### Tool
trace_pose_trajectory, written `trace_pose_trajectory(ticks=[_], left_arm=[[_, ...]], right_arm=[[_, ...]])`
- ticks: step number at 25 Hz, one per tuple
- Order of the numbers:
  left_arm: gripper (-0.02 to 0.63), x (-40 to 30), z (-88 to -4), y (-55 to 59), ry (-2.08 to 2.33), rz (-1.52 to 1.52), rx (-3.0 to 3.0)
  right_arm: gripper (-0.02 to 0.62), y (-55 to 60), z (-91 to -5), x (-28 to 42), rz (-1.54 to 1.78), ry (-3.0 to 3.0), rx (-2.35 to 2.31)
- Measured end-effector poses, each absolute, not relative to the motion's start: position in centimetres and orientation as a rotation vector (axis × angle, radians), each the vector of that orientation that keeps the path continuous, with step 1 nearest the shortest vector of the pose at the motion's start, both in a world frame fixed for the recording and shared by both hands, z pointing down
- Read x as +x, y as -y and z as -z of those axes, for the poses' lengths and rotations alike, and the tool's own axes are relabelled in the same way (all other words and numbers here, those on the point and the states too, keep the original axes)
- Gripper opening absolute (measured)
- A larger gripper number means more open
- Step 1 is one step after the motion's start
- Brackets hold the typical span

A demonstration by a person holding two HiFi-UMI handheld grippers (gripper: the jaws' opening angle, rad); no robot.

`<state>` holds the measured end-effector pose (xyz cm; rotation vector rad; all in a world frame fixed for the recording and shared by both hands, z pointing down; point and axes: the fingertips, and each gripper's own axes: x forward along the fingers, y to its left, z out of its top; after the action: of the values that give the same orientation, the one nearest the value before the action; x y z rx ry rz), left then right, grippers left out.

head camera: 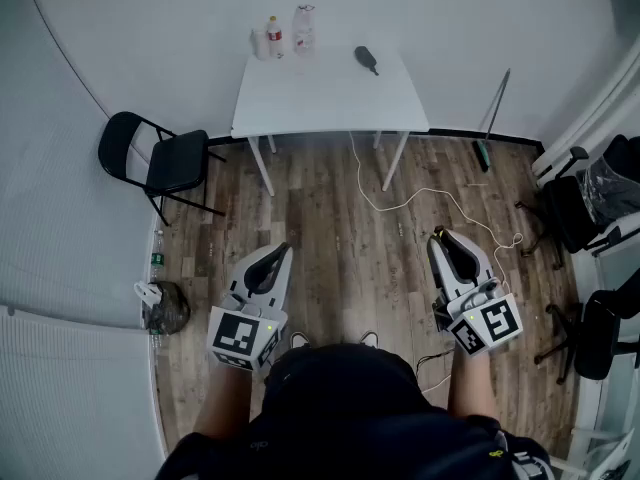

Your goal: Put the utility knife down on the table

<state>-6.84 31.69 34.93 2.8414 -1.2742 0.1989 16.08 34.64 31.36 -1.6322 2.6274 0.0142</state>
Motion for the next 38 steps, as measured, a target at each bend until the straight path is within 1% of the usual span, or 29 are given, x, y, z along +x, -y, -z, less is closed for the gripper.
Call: trace_pose_trajectory(ticks=[7, 17, 23, 33, 38], left_arm=[[0.023, -6.0, -35.3, -31.2, 1.248, -0.201, 2.829], [0.023, -7.6, -35.9, -30.7, 1.228, -0.194, 2.819], [0.023, -10.6, -36.5, -30.4, 1.23, -0.188, 2.808], [0.023, -18.5, -39.3, -29.5, 1.21, -0.227, 2.795], [0.023, -19.5, -39.4, -28.6, 1.215, -0.2, 2.796]], right_arm=[[0.074, -34.0, -32.2, 16.5, 0.013, -2.64, -1.653], [0.074, -33.5, -32.1, 14.5, 0.041, -2.635, -1.612], [0.074, -32.9, -32.1, 11.4, 0.021, -2.652, -1.61], [0.074, -31.7, -33.4, 4.2, -0.004, -2.664, -1.632], [0.074, -30.4, -33.5, 2.9, 0.024, -2.694, -1.63]])
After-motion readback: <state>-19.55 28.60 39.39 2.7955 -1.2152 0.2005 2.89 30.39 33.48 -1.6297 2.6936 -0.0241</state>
